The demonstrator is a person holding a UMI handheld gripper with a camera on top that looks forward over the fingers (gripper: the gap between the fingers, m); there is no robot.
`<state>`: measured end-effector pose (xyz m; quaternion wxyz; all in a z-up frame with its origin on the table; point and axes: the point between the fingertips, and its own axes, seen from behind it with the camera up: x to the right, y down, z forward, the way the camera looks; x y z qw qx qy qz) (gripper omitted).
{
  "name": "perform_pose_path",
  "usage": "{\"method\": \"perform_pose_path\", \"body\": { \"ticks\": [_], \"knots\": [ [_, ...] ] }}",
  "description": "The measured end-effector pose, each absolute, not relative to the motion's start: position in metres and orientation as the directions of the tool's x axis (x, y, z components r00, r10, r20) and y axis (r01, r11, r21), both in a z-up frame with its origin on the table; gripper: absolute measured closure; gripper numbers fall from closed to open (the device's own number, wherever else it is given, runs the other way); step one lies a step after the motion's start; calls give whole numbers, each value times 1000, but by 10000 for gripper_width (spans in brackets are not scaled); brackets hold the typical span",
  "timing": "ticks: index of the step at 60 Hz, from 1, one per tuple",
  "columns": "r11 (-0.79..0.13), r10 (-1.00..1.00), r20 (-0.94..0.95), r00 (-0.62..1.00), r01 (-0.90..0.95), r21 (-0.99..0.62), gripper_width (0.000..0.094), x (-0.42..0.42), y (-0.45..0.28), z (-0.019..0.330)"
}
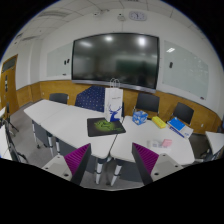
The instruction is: Unplug charger
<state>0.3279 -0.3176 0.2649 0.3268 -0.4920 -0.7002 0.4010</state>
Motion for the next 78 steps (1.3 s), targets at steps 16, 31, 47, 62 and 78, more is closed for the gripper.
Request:
{"method": "perform_pose_path", "body": {
  "ticks": [16, 31, 47, 62, 78],
  "knots": [
    [150, 973, 47, -228, 459, -876, 81, 314, -275, 248],
    [98, 995, 94, -33, 491, -866, 85, 295, -157, 217],
    [104, 987, 150, 55, 488, -867, 84, 266, -64, 179],
    [48, 996, 78, 50, 440, -897, 81, 196, -33, 132],
    [22, 997, 47, 54, 398, -917, 81, 107, -5, 79]
  ]
}}
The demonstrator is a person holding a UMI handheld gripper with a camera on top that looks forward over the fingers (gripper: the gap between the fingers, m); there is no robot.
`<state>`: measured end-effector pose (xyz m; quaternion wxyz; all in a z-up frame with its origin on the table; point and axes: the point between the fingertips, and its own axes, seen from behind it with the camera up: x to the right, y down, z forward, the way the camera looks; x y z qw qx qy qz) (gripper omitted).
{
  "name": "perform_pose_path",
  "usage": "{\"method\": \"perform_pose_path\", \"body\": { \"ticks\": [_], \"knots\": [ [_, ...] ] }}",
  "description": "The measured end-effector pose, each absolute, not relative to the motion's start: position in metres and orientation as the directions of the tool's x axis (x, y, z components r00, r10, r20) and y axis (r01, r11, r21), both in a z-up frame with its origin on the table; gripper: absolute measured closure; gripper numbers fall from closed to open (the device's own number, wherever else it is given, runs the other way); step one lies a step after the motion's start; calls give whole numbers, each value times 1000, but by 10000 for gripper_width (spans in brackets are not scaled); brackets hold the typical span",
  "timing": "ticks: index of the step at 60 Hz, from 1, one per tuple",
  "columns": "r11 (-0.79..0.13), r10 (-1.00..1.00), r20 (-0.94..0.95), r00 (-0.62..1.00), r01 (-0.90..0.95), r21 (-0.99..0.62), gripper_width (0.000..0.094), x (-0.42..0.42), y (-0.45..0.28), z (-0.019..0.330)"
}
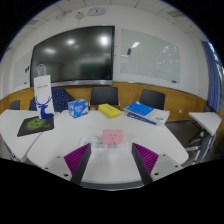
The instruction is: Unplug charger
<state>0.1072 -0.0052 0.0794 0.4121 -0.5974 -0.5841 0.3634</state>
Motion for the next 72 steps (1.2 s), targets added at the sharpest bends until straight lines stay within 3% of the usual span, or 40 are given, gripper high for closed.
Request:
{"method": "perform_pose_path", "body": {
  "ticks": [33, 34, 37, 44, 48, 53, 57, 62, 67, 72],
  "knots": [
    [-36, 999, -37, 6, 404, -914, 85, -10, -3, 28],
    [-39, 999, -42, 2, 407, -912, 52, -10, -5, 27],
    [-22, 1000, -15, 20, 411, -911, 374, -12, 3, 23],
    [36, 999, 40, 1, 415, -909, 529, -16, 1, 23],
    [7, 1000, 7, -2, 409, -913, 552, -18, 1, 33],
    [31, 999, 27, -18, 298, -954, 554, -31, 3, 82],
    [-43, 999, -42, 10, 298, -954, 556, -36, 11, 116],
    [-68, 995, -43, 91, 299, -952, 556, -40, 53, 142],
    [-104, 986, -50, 159, 354, -930, 547, -37, 97, 141],
    [-117, 981, -37, 190, 426, -897, 533, -33, 136, 114]
  ]
}}
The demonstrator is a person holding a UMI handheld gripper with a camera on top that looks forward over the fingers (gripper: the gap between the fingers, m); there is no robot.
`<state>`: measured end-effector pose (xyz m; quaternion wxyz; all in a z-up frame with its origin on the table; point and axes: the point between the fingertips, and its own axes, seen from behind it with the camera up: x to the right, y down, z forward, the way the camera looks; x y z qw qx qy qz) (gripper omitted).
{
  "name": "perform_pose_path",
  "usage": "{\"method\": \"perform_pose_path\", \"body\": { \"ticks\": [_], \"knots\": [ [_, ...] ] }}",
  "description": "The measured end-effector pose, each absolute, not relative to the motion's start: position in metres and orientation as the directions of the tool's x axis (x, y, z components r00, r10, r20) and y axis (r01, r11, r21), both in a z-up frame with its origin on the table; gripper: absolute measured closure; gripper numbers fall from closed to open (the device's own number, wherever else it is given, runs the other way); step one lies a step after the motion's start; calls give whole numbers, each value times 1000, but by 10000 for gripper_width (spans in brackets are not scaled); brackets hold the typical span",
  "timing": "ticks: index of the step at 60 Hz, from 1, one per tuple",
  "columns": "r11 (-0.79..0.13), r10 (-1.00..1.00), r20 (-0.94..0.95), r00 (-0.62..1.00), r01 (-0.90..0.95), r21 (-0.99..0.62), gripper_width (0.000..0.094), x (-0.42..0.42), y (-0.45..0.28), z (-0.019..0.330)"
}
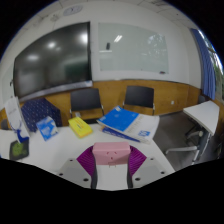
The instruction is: Unplug charger
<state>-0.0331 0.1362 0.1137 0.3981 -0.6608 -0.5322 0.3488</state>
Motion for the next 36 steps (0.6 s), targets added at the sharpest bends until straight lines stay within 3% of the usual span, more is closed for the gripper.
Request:
{"method": "perform_pose_path", "body": {
  "ticks": [7, 18, 20, 24, 26, 30, 36],
  "knots": [
    [-90, 982, 15, 187, 541, -836, 511, -24, 166, 55],
    [-50, 992, 39, 116, 678, -734, 355, -15, 165, -16],
    [-50, 993, 40, 115, 687, -725, 267, -13, 167, -21],
    [-45, 992, 51, 116, 695, -718, 54, -8, 169, -17],
    [-45, 992, 51, 119, 690, -723, 116, -5, 170, -9],
    [-44, 992, 47, 116, 677, -734, 69, 7, 169, 19],
    [-50, 993, 36, 110, 688, -724, 73, 43, 163, 72]
  ]
}}
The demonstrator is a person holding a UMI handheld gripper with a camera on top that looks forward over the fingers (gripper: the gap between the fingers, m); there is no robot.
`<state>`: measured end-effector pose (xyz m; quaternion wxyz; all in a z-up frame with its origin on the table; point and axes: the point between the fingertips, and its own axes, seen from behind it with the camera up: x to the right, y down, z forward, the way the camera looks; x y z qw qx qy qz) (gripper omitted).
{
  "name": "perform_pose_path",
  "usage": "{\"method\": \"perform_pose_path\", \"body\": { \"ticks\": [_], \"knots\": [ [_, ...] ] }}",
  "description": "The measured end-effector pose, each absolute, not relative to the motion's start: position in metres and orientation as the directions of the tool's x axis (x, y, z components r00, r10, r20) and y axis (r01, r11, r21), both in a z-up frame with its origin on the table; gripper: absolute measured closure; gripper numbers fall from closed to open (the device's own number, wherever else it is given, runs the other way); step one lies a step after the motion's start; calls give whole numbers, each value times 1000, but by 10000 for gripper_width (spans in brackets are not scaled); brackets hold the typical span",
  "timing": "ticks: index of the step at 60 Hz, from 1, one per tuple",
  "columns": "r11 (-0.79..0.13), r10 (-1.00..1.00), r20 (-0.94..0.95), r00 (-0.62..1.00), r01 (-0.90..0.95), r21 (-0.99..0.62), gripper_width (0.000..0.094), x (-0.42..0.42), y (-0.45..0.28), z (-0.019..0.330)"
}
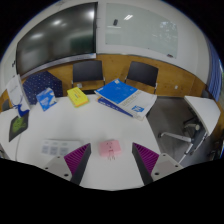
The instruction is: Unplug charger
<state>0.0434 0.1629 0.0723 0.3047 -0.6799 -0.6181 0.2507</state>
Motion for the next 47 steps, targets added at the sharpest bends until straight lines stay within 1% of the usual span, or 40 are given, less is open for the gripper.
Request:
{"method": "perform_pose_path", "body": {
  "ticks": [8, 11, 18, 26, 37, 42, 47],
  "knots": [
    [-15, 997, 44, 69, 682, -731, 80, 110, 144, 155],
    [-6, 997, 49, 61, 678, -735, 79, 135, 138, 180],
    [20, 997, 63, 38, 684, -729, 82, 184, 124, 215],
    [22, 998, 58, 31, 667, -744, 80, 205, 115, 225],
    [35, 994, 95, 53, 675, -737, 81, 206, 117, 218],
    [17, 997, 60, 40, 681, -732, 82, 206, 106, 212],
    [30, 998, 61, 22, 675, -737, 81, 204, 97, 213]
  ]
}}
